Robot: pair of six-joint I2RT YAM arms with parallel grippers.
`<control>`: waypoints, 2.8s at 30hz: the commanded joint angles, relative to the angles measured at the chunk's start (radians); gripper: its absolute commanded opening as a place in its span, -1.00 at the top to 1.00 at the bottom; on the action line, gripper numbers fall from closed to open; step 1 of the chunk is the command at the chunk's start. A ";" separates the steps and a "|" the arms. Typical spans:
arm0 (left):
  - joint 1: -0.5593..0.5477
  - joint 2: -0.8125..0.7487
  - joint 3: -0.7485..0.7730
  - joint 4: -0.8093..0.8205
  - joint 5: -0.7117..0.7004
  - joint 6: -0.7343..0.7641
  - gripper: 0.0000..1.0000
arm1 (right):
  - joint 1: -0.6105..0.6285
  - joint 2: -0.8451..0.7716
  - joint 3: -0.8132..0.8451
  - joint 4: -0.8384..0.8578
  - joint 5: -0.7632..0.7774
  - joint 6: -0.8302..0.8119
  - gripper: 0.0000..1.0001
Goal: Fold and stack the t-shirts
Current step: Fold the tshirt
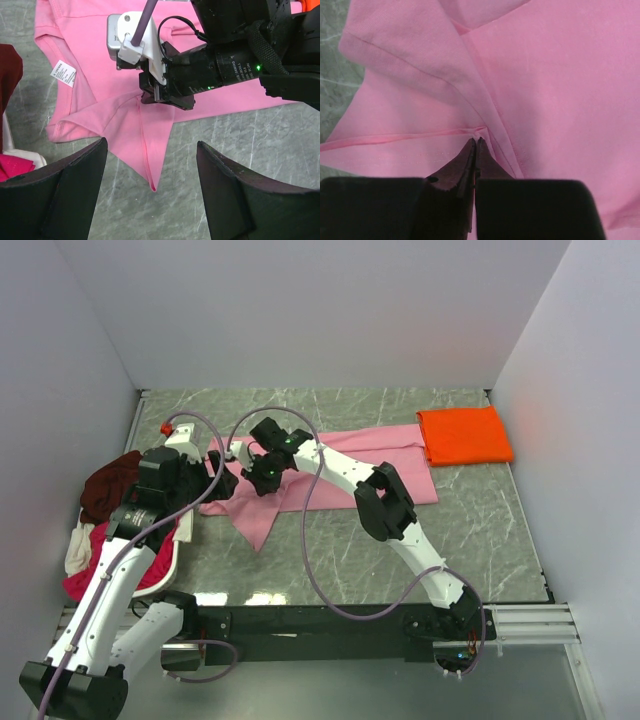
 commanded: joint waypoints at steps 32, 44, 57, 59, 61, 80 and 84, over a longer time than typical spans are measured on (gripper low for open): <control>0.004 -0.006 0.008 0.040 0.014 0.018 -0.53 | -0.186 -0.208 -0.174 0.372 0.140 0.335 1.00; 0.005 0.010 -0.033 0.086 -0.024 -0.018 -0.58 | -0.207 -0.163 -0.196 0.486 0.305 0.417 1.00; 0.206 0.313 -0.199 0.555 0.184 -0.627 -0.18 | -0.218 -0.186 -0.248 0.486 0.239 0.428 1.00; 0.206 0.359 -0.193 0.635 0.215 -0.673 -0.18 | -0.216 -0.189 -0.254 0.489 0.231 0.430 1.00; 0.206 0.421 -0.185 0.669 0.256 -0.704 -0.19 | -0.218 -0.189 -0.256 0.491 0.228 0.430 1.00; 0.197 0.661 -0.105 0.569 0.225 -0.776 -0.27 | -0.218 -0.194 -0.245 0.485 0.216 0.440 1.00; 0.185 0.701 -0.093 0.569 0.236 -0.778 -0.26 | -0.216 -0.200 -0.251 0.488 0.214 0.444 1.00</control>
